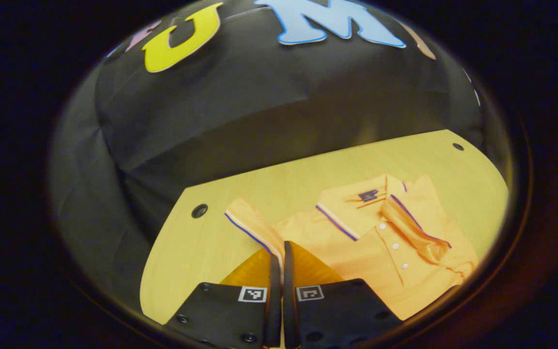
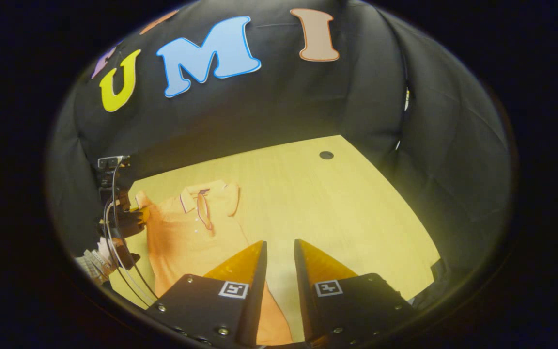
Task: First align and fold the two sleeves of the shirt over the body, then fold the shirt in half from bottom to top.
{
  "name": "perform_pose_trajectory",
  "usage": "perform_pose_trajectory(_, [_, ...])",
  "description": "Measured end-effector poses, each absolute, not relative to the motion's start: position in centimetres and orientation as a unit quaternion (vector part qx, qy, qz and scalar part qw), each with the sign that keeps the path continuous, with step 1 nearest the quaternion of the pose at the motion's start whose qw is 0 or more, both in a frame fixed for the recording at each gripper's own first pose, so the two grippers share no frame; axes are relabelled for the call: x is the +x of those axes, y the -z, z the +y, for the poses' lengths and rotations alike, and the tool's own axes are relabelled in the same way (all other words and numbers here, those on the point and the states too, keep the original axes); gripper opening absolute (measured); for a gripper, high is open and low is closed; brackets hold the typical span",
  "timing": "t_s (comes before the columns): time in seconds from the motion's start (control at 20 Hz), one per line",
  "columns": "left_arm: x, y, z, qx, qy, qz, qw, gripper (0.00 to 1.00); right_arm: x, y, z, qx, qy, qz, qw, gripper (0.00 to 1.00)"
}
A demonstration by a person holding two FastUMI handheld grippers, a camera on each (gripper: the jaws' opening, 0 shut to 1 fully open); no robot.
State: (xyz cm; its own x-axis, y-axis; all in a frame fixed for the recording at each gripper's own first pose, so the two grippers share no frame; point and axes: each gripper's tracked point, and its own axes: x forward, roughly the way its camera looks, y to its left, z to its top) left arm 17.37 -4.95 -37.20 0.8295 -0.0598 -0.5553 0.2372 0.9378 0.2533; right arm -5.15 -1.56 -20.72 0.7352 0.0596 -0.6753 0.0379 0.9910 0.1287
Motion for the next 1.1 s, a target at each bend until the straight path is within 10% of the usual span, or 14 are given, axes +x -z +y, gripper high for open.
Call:
perform_pose_trajectory(0.4, [15.0,38.0,-16.7,0.184,0.181,0.275,0.926,0.1,-6.8,21.1,-3.5,0.083,0.02,0.363,0.928,0.35])
perform_pose_trajectory(0.5, [14.4,38.1,-18.0,0.168,0.201,0.277,0.924,0.22,-7.5,21.4,-4.2,0.093,0.029,0.366,0.925,0.35])
perform_pose_trajectory(0.6, [14.2,37.9,-18.3,0.165,0.21,0.278,0.923,0.56,-7.9,21.8,-4.4,0.1,0.033,0.37,0.923,0.35])
perform_pose_trajectory(0.75, [13.1,37.4,-18.1,0.149,0.214,0.287,0.922,0.45,-8.5,22.4,-4.3,0.104,0.031,0.377,0.92,0.35])
perform_pose_trajectory(1.1, [3.7,36.4,-11.8,0.102,0.219,0.328,0.913,0.99,-9.3,25.4,0.6,0.092,-0.038,0.424,0.9,0.42])
